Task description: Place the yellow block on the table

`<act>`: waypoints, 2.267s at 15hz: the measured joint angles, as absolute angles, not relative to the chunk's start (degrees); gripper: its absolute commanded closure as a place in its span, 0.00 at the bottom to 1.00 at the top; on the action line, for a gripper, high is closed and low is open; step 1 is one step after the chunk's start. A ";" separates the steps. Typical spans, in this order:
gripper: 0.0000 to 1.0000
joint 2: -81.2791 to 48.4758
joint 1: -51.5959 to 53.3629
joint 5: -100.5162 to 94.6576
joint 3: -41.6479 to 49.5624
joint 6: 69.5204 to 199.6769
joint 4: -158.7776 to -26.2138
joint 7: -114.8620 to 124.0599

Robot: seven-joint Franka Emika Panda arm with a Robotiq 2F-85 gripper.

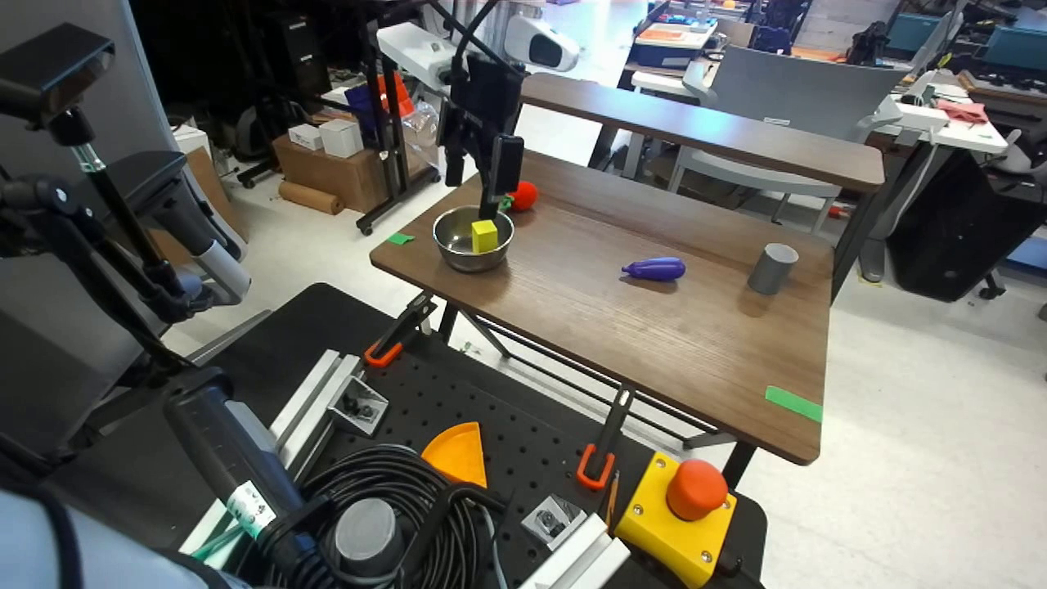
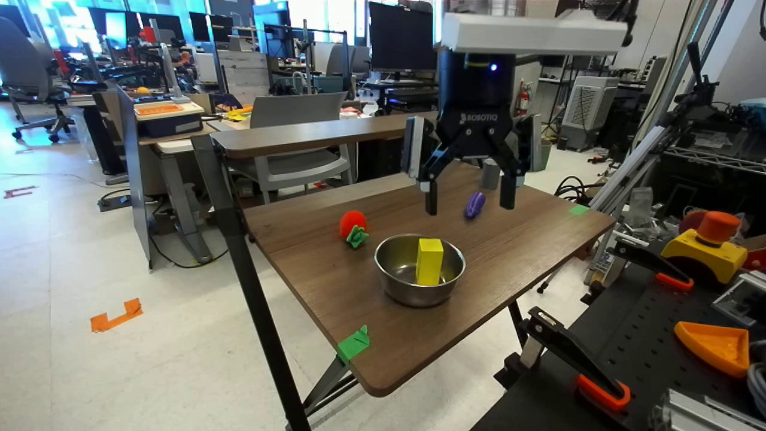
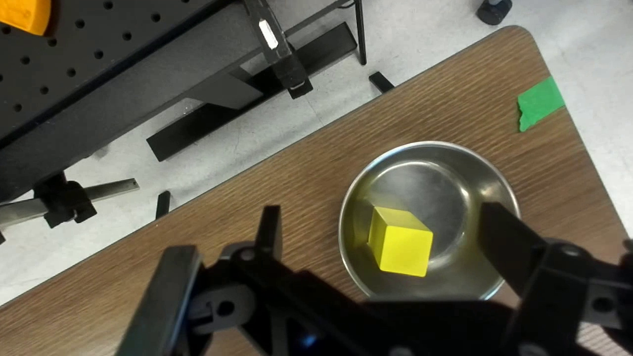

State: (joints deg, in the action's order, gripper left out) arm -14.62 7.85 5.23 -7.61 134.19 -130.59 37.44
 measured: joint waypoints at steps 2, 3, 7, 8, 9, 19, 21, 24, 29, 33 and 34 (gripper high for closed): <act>0.00 -17.29 9.00 3.73 -6.72 134.19 -128.30 38.62; 0.00 -18.58 9.66 3.09 -6.21 134.20 -127.14 39.09; 0.00 -23.34 12.25 0.01 -4.19 134.65 -122.97 41.70; 0.00 -24.48 12.82 -0.53 -3.74 134.77 -122.03 42.27; 0.00 -25.48 13.31 -0.87 -3.38 134.78 -121.22 42.73; 0.64 -31.94 16.80 -1.18 -1.42 134.78 -115.47 44.02; 0.79 -32.01 16.86 -1.18 -1.31 134.78 -115.16 44.20; 0.92 -31.97 16.85 -1.05 -1.23 134.77 -115.01 44.56; 0.92 -30.29 16.54 0.44 -2.08 133.41 -115.07 43.53; 0.92 -24.31 15.98 4.55 -4.08 129.23 -115.75 39.60; 0.92 -22.41 15.75 4.85 -4.08 128.92 -115.88 39.46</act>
State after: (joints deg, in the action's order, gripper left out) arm -22.41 15.75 4.85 -4.08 128.92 -115.88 39.46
